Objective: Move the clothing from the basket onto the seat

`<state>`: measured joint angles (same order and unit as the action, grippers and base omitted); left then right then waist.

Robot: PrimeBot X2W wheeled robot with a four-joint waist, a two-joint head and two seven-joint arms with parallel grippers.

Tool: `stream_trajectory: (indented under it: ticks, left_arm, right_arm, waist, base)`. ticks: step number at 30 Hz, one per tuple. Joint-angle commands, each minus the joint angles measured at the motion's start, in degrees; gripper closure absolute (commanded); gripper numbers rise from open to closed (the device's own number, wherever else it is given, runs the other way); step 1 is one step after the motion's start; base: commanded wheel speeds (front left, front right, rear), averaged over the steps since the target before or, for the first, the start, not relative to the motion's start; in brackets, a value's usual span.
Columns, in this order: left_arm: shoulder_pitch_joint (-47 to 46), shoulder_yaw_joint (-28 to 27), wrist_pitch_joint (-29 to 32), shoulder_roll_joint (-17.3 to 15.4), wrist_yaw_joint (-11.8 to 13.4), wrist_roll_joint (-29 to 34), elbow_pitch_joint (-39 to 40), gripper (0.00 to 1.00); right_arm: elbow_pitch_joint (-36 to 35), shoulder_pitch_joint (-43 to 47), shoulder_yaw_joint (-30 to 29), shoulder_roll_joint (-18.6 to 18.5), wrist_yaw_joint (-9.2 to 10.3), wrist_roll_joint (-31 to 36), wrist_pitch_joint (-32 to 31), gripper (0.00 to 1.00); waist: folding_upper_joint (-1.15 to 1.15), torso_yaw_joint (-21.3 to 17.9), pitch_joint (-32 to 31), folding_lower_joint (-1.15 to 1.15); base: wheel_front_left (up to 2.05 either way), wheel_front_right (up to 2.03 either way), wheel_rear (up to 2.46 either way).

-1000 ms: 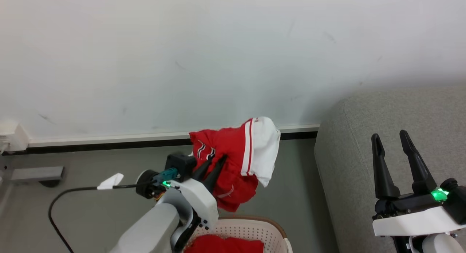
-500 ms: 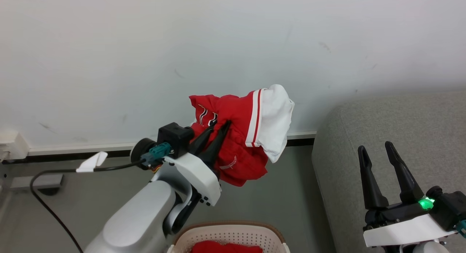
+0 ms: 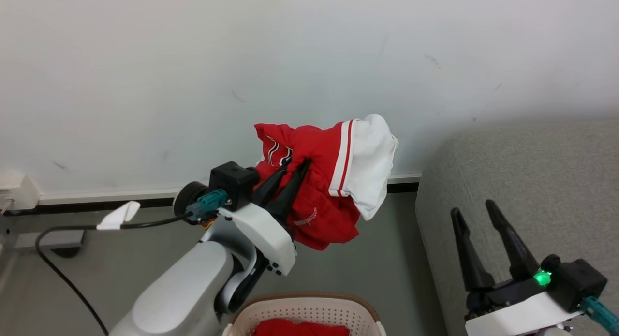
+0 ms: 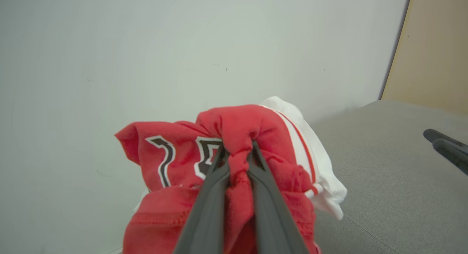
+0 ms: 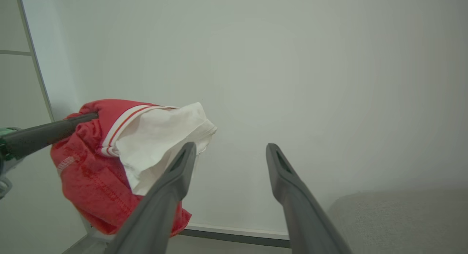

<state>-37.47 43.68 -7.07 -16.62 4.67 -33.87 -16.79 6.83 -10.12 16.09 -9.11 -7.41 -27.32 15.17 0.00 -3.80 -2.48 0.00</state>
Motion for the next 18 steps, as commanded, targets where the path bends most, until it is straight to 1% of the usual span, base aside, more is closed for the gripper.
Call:
stream_trajectory:
  ticks: [1, 4, 6, 7, 9, 18]
  left_arm:
    - [0.16, 0.05, 0.07, -0.13, 0.26, -0.75, 0.31, 1.00]
    - [-0.25, 0.20, 0.25, 0.19, 0.30, -0.85, 0.64, 1.00]
    - [-0.54, 0.39, 0.29, 0.52, 0.21, -0.96, 0.77, 1.00]
    - [-0.54, 0.39, 0.29, 0.52, 0.21, -0.96, 0.77, 1.00]
    - [-0.79, 0.57, 0.36, 0.82, 0.03, -1.14, 0.81, 1.00]
    - [-1.90, 1.92, 0.73, 2.70, -1.03, -1.36, 0.32, 1.00]
  right_arm:
    - [0.50, 0.28, 1.25, -0.54, -0.15, -0.25, -0.04, 0.00]
    - [1.93, -0.80, 5.57, -1.12, -0.15, 0.17, -0.04, 0.00]
    - [2.96, -1.90, 8.25, -0.61, -0.15, 0.01, -0.04, 0.00]
    - [2.96, -1.90, 8.25, -0.61, -0.15, 0.01, -0.04, 0.00]
    - [4.31, -3.08, 11.31, -0.50, -0.15, 0.20, -0.04, 0.00]
    - [14.85, -10.99, 23.23, 0.03, -0.15, 1.42, -0.04, 0.00]
  waist:
    - [0.00, 0.13, 0.05, 0.00]
    - [0.00, 0.50, 0.17, 0.00]
    - [0.00, 0.77, 0.26, 0.00]
    - [0.00, 0.77, 0.26, 0.00]
    - [0.00, 1.06, 0.34, 0.00]
    - [0.00, 3.00, 0.41, 0.00]
  base:
    - [0.00, 0.00, 0.00]
    - [0.00, 0.00, 0.00]
    - [0.00, 0.00, 0.00]
    - [0.00, 0.00, 0.00]
    - [0.00, 0.00, 0.00]
    - [0.00, 0.00, 0.00]
